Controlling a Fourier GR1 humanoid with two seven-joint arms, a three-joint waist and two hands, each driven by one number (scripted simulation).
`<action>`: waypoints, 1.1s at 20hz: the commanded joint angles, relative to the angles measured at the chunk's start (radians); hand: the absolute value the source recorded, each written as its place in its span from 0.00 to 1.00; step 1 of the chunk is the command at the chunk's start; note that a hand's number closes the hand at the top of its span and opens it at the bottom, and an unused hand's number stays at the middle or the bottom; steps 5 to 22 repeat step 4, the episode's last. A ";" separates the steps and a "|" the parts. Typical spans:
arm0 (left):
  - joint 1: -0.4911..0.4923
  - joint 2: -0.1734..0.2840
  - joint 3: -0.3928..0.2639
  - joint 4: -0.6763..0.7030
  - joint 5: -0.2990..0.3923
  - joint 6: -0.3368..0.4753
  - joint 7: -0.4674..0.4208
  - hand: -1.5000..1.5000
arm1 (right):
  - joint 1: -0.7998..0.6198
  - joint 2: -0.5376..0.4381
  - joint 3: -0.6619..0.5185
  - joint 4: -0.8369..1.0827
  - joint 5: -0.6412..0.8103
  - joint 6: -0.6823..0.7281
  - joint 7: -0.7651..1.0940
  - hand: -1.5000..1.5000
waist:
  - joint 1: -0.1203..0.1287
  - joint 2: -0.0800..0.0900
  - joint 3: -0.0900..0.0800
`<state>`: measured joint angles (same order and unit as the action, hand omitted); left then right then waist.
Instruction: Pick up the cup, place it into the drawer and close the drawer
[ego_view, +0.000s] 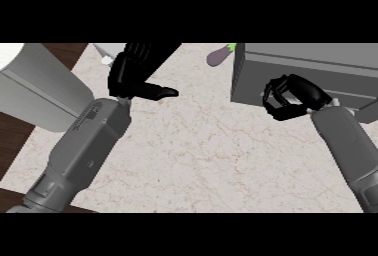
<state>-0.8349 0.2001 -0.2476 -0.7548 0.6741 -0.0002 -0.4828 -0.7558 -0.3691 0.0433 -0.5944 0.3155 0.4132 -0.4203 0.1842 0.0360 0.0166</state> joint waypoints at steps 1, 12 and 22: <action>0.015 0.011 0.003 -0.010 0.007 -0.020 0.004 0.00 | -0.181 -0.122 -0.090 0.025 0.005 -0.115 0.077 1.00 | 0.038 0.013 -0.014; 0.037 0.006 -0.001 -0.017 0.008 -0.028 -0.004 0.00 | -0.161 -0.132 -0.091 0.018 -0.004 -0.093 0.076 1.00 | 0.042 0.016 -0.014; 0.037 0.006 -0.001 -0.017 0.008 -0.028 -0.004 0.00 | -0.161 -0.132 -0.091 0.018 -0.004 -0.093 0.076 1.00 | 0.042 0.016 -0.014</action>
